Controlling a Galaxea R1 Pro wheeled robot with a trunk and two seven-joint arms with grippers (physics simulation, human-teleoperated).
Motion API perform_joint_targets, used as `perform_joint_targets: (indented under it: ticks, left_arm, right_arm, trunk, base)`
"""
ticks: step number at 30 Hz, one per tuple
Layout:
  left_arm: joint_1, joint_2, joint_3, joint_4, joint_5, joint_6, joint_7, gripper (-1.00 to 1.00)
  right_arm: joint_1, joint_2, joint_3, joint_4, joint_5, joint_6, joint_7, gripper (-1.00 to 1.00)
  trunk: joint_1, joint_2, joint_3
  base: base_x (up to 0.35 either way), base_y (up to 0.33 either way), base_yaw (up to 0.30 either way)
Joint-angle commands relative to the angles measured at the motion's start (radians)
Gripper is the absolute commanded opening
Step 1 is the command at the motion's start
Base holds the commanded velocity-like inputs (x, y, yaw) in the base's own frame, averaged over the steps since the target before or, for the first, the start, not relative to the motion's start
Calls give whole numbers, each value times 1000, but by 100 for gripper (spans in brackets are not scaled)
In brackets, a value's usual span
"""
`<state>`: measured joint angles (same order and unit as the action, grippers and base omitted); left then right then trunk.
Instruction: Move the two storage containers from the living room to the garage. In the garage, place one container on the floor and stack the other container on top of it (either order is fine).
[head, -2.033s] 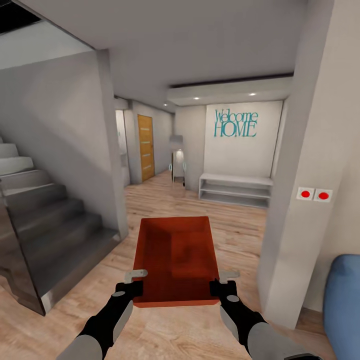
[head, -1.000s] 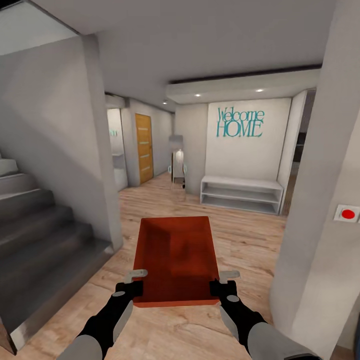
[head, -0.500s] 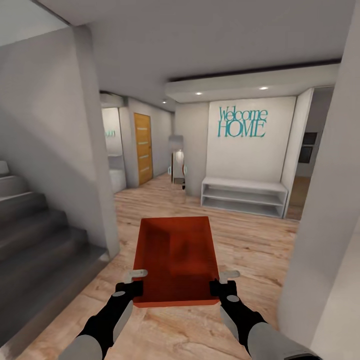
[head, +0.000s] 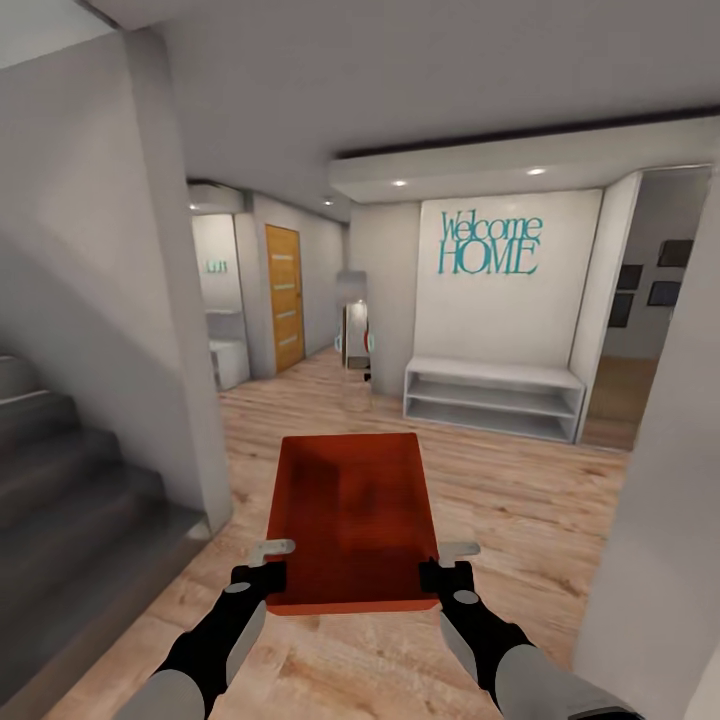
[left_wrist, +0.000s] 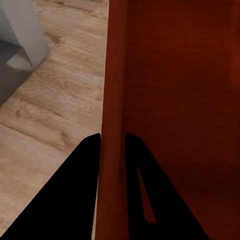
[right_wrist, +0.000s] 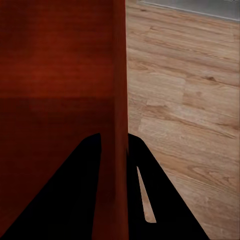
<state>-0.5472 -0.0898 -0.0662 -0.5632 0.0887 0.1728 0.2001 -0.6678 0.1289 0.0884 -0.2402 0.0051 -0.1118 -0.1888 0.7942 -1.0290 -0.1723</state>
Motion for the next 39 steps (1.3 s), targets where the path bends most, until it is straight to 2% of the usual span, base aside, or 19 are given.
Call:
perform_joint_targets:
  ticks: [1,39]
  left_arm:
    - [0,1,5,-5,-17,-30,15,-100]
    - [0,1,5,-4,-17,-30,15,-100]
  right_arm:
    - [-1,0,-39,2,-24,-4,-84,-100]
    - [-1,0,-39,2,-26,-6,-84,-100]
  trunk:
    - [1,-1,-1]
    - [1,-1,-1]
  base:
    - [324,0,0]
    - [324,0,0]
